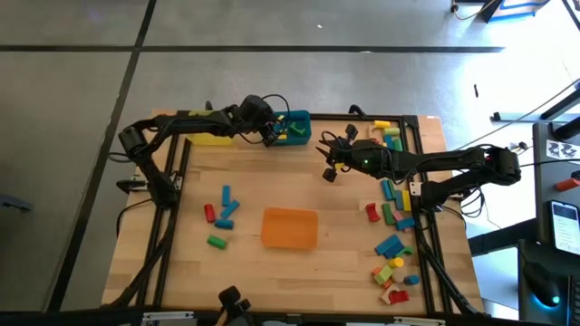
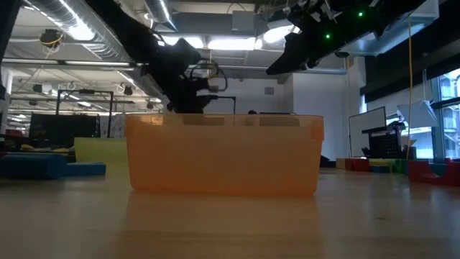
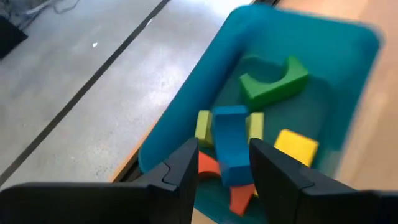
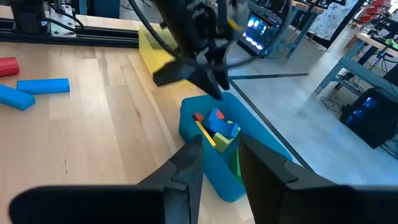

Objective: Sort blocks by size
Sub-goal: Put the red arch block into the blue bin

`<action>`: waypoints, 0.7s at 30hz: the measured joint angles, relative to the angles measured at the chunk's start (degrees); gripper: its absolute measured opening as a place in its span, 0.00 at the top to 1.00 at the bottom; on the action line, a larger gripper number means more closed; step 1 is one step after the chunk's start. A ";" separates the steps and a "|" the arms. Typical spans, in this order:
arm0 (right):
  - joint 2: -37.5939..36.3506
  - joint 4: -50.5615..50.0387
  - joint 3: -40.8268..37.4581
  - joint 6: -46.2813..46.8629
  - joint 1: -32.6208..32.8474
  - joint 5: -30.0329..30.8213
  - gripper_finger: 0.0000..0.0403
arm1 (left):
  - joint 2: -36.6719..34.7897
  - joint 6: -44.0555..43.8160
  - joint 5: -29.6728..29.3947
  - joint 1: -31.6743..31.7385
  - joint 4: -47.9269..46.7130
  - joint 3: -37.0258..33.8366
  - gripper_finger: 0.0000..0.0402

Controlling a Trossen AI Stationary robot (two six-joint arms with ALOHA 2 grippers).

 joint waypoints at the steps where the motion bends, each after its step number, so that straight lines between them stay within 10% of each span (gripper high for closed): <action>1: 0.00 -0.02 0.00 0.00 -0.01 0.00 0.75 | -1.02 0.29 0.10 -0.46 -0.73 0.00 0.68; 21: 0.00 -3.00 -0.01 0.89 -0.01 6.47 0.75 | -27.31 3.48 2.78 -10.59 11.24 -19.58 0.68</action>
